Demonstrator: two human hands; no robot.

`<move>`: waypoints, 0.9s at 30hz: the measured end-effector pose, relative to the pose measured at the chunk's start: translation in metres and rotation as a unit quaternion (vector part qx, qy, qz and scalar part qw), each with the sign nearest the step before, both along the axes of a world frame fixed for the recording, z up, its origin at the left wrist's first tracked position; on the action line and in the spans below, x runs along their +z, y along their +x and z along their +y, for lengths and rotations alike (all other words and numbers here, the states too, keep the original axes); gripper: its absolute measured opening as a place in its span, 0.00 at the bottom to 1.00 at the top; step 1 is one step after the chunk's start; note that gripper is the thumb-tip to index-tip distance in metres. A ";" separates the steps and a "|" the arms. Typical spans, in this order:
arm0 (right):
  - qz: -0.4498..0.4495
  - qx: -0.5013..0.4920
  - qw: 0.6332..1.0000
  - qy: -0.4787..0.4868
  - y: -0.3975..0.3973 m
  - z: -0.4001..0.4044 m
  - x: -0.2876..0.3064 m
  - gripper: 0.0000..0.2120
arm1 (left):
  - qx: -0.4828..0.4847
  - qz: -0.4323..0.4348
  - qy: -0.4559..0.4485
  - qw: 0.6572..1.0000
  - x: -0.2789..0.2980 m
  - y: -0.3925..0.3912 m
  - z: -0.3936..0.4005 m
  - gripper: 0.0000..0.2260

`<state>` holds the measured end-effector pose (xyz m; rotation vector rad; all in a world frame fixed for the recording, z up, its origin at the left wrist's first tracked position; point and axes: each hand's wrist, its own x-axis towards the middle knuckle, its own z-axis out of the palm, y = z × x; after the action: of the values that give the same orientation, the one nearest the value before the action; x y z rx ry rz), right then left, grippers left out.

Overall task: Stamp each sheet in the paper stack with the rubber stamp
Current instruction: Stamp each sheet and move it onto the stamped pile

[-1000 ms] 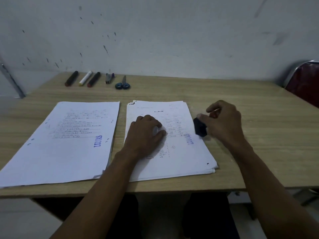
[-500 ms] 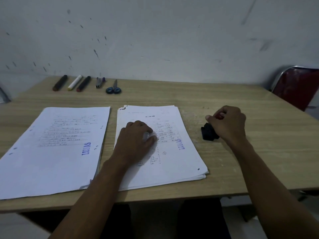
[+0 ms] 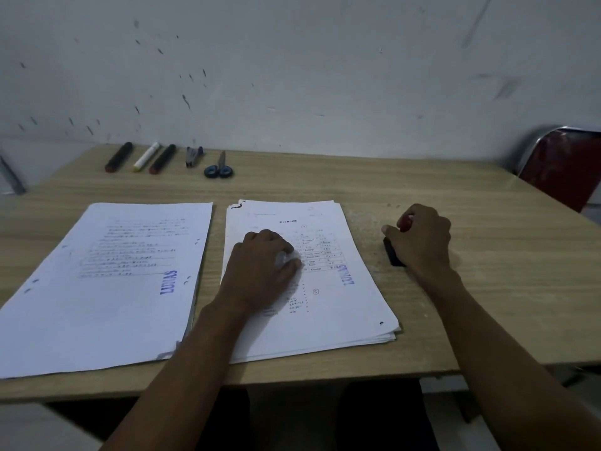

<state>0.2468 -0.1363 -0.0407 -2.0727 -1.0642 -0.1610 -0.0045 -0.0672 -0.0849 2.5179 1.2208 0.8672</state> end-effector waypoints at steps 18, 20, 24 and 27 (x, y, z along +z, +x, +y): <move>-0.017 -0.058 0.998 0.006 -0.036 -0.041 0.021 0.28 | 0.004 -0.012 -0.008 1.000 0.003 0.001 -0.004 0.15; -0.003 -0.027 0.999 -0.046 -0.048 -0.051 0.017 0.17 | 0.007 -0.014 -0.006 1.000 0.003 0.000 -0.004 0.15; 0.014 0.036 0.976 -0.214 -0.065 -0.062 0.003 0.21 | 0.003 -0.011 -0.015 1.000 0.002 0.001 -0.002 0.15; 0.020 0.043 0.978 -0.202 -0.071 -0.064 0.004 0.21 | 0.000 -0.013 -0.020 1.000 0.003 0.001 -0.003 0.16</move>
<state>0.1763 -0.2003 -0.0368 -2.3691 -1.2376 0.1526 -0.0037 -0.0703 -0.0824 2.4679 1.2173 0.8646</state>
